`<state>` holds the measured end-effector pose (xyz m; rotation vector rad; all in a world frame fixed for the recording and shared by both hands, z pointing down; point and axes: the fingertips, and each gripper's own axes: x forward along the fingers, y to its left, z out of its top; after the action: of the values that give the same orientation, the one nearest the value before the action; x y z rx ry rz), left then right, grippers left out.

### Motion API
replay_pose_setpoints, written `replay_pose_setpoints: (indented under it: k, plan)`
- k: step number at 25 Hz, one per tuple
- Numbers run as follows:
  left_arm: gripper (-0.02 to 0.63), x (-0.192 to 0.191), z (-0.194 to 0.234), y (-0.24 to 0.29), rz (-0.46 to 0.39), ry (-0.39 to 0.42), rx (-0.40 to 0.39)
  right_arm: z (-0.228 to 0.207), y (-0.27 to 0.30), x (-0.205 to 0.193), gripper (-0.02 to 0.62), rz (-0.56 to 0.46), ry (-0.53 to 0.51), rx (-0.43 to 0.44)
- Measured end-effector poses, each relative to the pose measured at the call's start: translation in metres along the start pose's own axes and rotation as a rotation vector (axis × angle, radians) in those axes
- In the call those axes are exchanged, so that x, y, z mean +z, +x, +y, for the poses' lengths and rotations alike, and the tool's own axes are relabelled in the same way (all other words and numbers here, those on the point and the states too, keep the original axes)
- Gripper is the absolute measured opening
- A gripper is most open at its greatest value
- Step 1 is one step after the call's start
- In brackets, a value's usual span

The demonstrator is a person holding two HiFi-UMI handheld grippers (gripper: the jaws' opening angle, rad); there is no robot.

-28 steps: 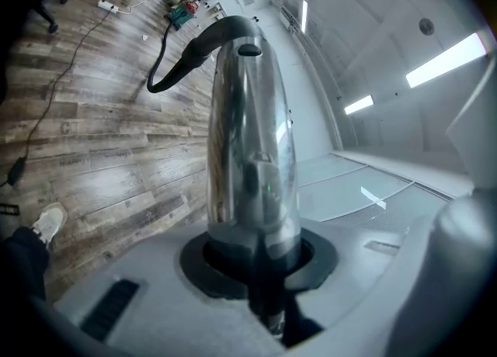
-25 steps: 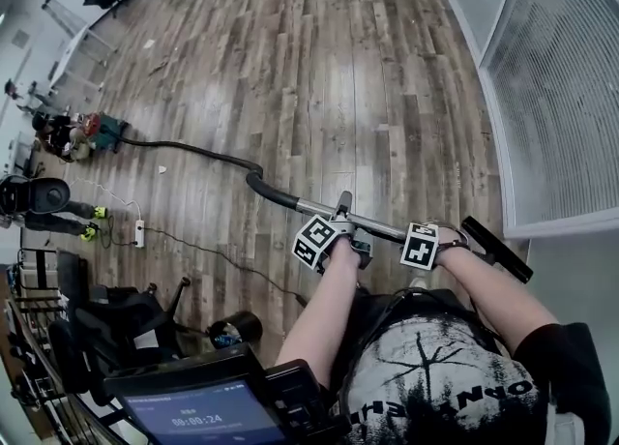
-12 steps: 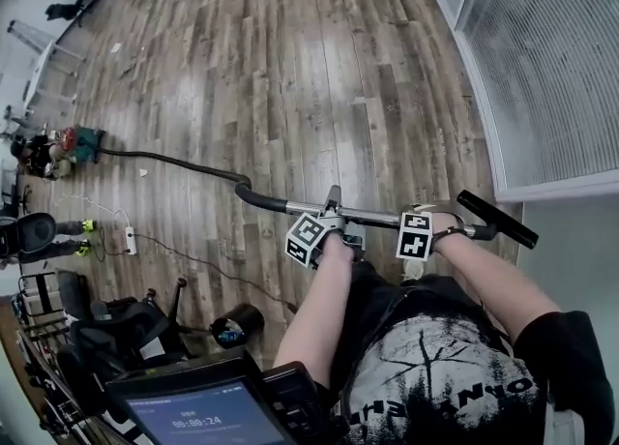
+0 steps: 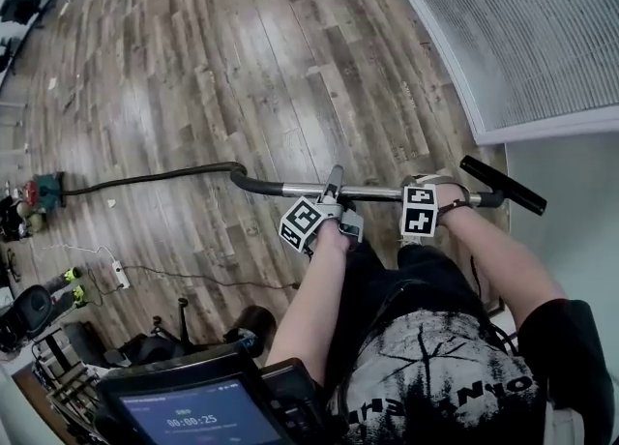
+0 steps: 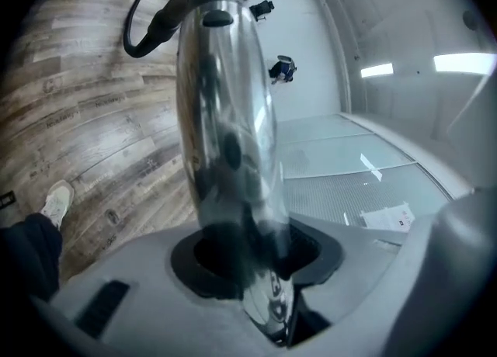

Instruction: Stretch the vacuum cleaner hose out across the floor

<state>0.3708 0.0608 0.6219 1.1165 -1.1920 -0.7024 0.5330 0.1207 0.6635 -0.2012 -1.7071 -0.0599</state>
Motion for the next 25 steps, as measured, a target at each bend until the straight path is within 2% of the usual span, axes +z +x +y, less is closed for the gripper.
replay_pose_setpoints:
  k: [3, 6, 14, 16, 19, 22, 23, 25]
  plan:
    - [0.161, -0.023, 0.013, 0.002, 0.085, -0.013, 0.004, -0.001, 0.006, -0.018, 0.083, 0.034, -0.005, 0.002]
    - [0.181, -0.037, 0.014, 0.007, 0.117, -0.008, 0.016, -0.007, 0.006, -0.034, 0.083, 0.043, -0.019, 0.004]
    - [0.196, -0.064, 0.009, 0.014, 0.047, -0.029, 0.025, -0.024, 0.014, -0.065, 0.084, 0.013, -0.037, 0.043]
    - [0.181, -0.078, 0.017, 0.015, 0.051, -0.012, 0.029, -0.030, 0.027, -0.079, 0.084, 0.009, -0.015, 0.056]
    - [0.117, -0.094, 0.043, 0.011, 0.063, 0.044, 0.053, -0.033, 0.058, -0.097, 0.084, 0.003, 0.020, 0.078]
    - [0.052, -0.098, 0.046, 0.012, 0.087, 0.129, 0.078, -0.039, 0.072, -0.113, 0.084, 0.002, 0.041, 0.098]
    - [0.012, -0.098, 0.044, 0.013, 0.092, 0.163, 0.084, -0.040, 0.074, -0.118, 0.084, 0.005, 0.047, 0.104]
    - [0.000, -0.096, 0.039, 0.014, 0.095, 0.237, 0.080, -0.041, 0.082, -0.128, 0.084, 0.012, 0.051, 0.111]
